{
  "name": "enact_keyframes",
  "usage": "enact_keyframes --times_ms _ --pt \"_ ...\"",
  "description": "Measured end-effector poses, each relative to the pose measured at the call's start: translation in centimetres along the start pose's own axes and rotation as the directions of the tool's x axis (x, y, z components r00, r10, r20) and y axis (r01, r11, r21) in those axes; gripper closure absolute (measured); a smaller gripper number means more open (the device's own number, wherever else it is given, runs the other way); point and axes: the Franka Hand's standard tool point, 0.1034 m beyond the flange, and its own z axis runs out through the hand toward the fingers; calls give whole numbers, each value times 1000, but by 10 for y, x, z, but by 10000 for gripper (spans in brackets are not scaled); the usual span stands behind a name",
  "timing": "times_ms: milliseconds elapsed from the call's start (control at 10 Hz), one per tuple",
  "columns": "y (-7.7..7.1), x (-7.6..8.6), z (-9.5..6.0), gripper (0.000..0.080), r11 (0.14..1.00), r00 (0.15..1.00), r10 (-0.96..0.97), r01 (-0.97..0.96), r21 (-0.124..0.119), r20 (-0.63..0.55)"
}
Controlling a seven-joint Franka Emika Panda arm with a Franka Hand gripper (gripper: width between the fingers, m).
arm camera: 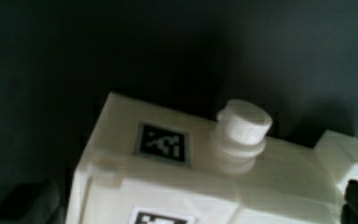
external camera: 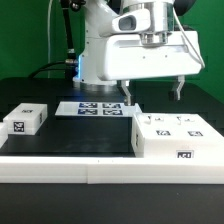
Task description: Assemble cabinet
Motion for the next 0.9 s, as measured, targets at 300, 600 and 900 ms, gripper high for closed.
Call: enact_keyframes --times_ms 300,600,900 --pt "0 -1 1 2 992 992 125 -125 6 1" --pt "-15 -9 12 2 981 981 193 -193 4 -9" --pt "-16 -14 26 2 982 982 186 -186 -10 -20"
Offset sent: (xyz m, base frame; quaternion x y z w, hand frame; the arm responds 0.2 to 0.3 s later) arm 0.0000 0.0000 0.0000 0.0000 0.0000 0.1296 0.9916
